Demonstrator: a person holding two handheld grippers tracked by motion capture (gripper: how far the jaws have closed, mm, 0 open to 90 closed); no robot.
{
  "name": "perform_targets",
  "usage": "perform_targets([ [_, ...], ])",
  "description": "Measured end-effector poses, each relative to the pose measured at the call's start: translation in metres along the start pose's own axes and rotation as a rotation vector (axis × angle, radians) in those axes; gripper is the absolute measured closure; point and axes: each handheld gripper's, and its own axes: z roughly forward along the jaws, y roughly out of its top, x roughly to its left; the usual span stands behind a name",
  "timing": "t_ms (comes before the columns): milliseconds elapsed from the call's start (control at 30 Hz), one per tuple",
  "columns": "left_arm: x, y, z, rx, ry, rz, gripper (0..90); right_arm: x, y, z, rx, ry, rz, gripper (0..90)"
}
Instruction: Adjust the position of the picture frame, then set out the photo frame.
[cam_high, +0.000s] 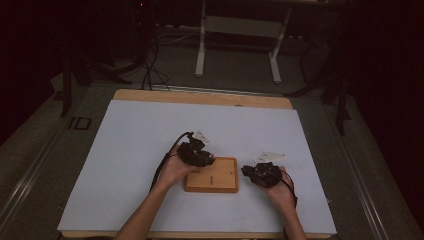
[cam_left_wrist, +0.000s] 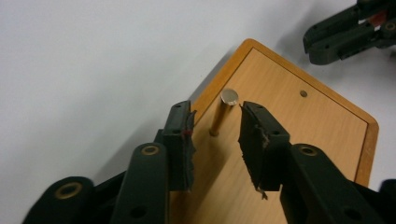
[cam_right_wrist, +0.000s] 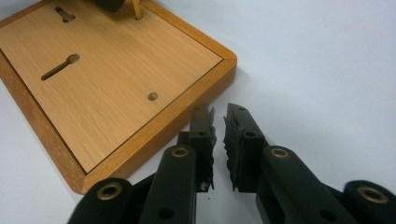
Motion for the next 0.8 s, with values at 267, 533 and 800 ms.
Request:
perform_targets([
  [267,-0.001,-0.014,-0.012,-0.039,0.024,-0.029,60.6,-0.003,0.001,-0.002,-0.018,-0.004,0.025,75.5],
  [533,-0.006,-0.029,-0.031,-0.081,0.052,-0.015,59.0,-0.004,0.002,-0.001,-0.028,0.004,0.030,71.8],
  [800,-0.008,-0.053,-0.048,-0.110,0.098,-0.029,60.6,-0.005,0.006,0.000,-0.047,0.009,0.023,68.2],
])
